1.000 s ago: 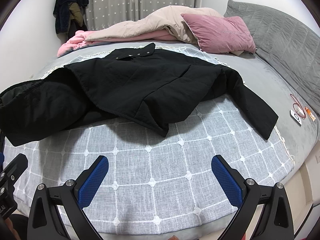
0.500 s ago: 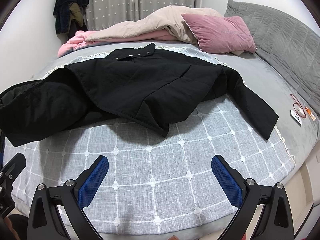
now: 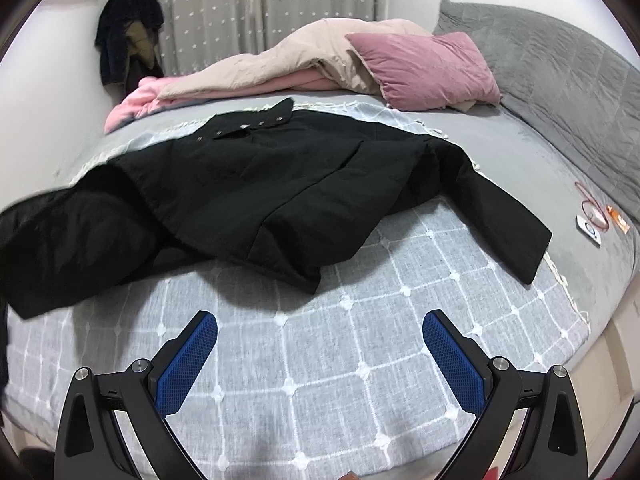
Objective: Fold large clothes
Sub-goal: 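Grasp the black coat hem with both grippers and lift it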
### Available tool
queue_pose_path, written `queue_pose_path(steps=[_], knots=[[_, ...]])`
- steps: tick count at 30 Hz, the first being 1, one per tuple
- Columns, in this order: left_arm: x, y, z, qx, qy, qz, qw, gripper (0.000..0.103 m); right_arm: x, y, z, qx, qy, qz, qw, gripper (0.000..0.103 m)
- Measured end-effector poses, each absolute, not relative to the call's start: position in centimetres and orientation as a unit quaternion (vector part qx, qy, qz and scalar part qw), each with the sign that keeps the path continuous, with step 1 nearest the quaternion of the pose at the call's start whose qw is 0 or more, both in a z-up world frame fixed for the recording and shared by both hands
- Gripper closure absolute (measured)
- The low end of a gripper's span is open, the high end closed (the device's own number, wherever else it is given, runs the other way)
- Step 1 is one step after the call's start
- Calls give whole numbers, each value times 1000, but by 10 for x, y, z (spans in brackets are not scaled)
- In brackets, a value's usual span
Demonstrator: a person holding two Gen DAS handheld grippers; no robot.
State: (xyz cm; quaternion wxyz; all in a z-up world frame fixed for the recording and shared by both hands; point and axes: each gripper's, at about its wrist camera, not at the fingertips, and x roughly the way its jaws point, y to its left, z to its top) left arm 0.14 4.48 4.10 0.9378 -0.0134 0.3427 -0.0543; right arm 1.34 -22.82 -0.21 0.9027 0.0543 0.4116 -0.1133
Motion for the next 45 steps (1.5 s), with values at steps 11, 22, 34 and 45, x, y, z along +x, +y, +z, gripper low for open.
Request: queue_pose_path(steps=[11,22,34,45], knots=[[65,108,24,-112,321,-147,929,1,80,-302,-47,287,470,-18,835,0],[92,86,-7,-120,343,-278,889,40,143,-314,-128,459,472,24,752,7],[43,96,-2,-56,361,-302,881,97,86,-334,-78,467,395,122,782,87],[-29,118,-17,125,427,-312,839,93,-29,-382,-20,268,502,44,821,84]])
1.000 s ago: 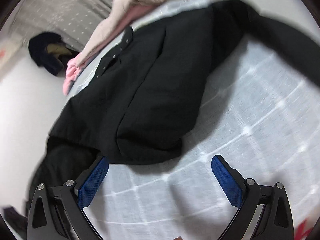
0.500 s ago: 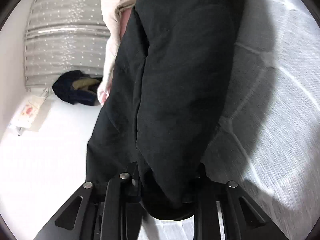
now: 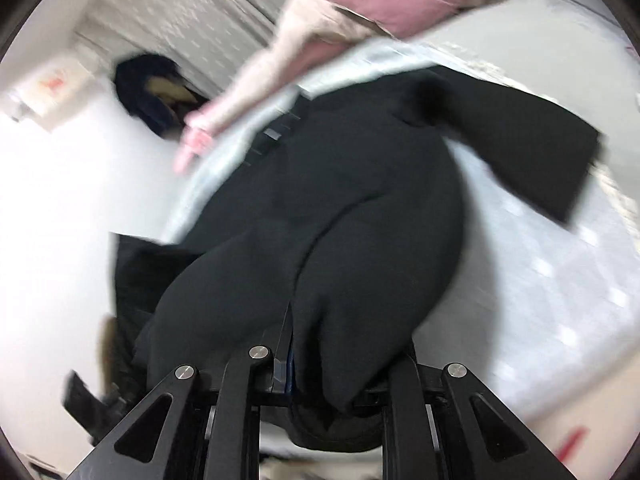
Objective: Fold large clothes
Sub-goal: 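Grasp the black coat hem with both grippers and lift it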
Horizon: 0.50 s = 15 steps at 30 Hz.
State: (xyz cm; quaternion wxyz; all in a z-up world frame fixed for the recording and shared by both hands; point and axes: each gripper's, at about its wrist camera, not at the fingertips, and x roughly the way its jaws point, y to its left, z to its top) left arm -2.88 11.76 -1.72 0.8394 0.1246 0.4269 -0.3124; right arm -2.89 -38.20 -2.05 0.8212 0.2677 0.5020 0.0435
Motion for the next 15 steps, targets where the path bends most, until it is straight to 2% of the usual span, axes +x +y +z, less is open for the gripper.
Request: queue_pose_path(steps=[1,3,5,7,9,11,15], knots=[[-30,125,-26,124,455,-311,826,91,-35,-391,-27,254,520,32,815,80],[-35,138,-35,112,485,-311,810,78,-50,-397,-53,226,570,5,790,70],[-41,153,-30,100,483,-302,816,42,-58,-403,-65,194,597,-30,778,68],[-43,165,-19,77,463,-299,831,27,-68,-411,-64,190,590,-40,784,65],[-32,176,-13,38,453,-291,842,24,-69,-423,-69,227,571,-22,788,54],[-12,182,-24,0,479,-268,836,22,-68,-435,-67,255,551,-13,794,36],[20,181,-77,-58,578,-207,787,22,-52,-439,-86,279,557,-10,782,32]])
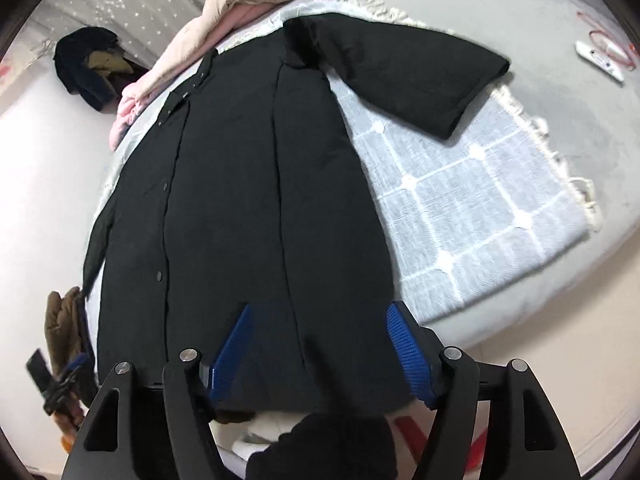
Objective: Fold large clothes
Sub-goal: 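Grasp the black coat hem with both grippers and lift it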
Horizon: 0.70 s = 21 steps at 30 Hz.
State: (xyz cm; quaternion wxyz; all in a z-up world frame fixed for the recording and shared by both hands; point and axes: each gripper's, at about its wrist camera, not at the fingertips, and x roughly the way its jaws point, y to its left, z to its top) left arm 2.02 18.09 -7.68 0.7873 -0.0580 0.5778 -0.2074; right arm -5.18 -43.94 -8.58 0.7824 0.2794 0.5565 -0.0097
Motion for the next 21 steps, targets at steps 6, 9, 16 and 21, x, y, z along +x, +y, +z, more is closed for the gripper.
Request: queue_pose_path(steps=[6,9,16,21], knots=[[17,178,-108,-85,608,-195,765,87,-47,-440,-125,319,564,-4,762,76],[4,179,-100,-48,608,-186,770,94,-54,-434,-120,291,561,2,775,88],[-2,161,-76,40,604,-131,785,48,-46,-454,-86,279,547,-27,789,63],[8,149,-34,37,531,-138,835,24,-36,-525,-68,353,473,-83,803,32]])
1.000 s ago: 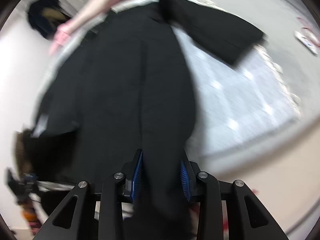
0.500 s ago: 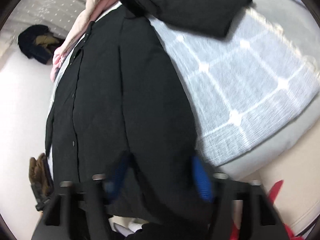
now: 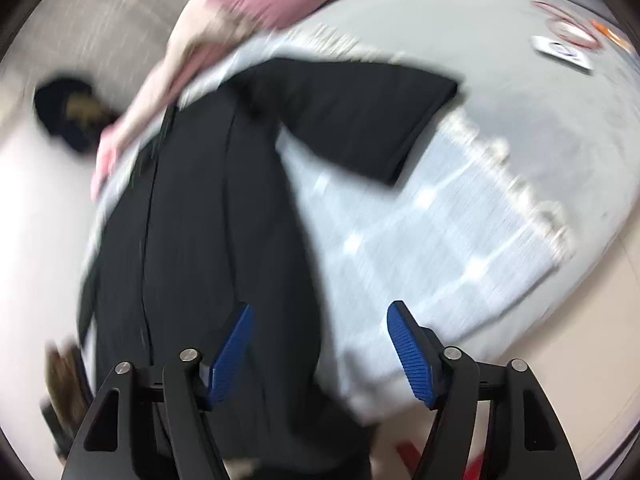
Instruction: Fold large clothes
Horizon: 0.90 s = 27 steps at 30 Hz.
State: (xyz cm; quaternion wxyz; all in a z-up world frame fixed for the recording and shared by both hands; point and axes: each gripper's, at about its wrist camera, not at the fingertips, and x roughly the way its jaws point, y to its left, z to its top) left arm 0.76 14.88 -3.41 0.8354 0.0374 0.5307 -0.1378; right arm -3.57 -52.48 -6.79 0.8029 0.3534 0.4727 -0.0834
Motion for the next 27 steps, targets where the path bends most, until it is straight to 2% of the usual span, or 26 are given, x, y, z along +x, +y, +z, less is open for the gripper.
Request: queue_pose_path(steps=[3,10,12,13,14,15,23,25,27], knots=[[30,124,-23,32,510,-128,850,21,-18,-575,-82,415,432,-126,791,32],[92,63,-22,21,468,-138,873,21,49,-639,-137,451,408,-203,767,35],[110,45,-30,19,467,-138,873,21,61,-647,-139,433,396,-223,779,49],[121,36,-33,16,470,-142,871,21,73,-649,-138,414,401,-231,784,77],[130,24,-35,13,472,-147,869,21,81,-646,-138,398,409,-240,785,88],[136,20,-39,9,473,-153,867,21,93,-647,-129,369,415,-253,793,93],[159,-2,-75,7,464,-183,867,21,167,-671,-19,74,344,-392,850,96],[165,-7,-85,4,469,-187,863,21,187,-677,-15,36,335,-413,846,96],[170,-13,-95,4,478,-184,859,21,220,-682,-35,-30,362,-449,816,95]])
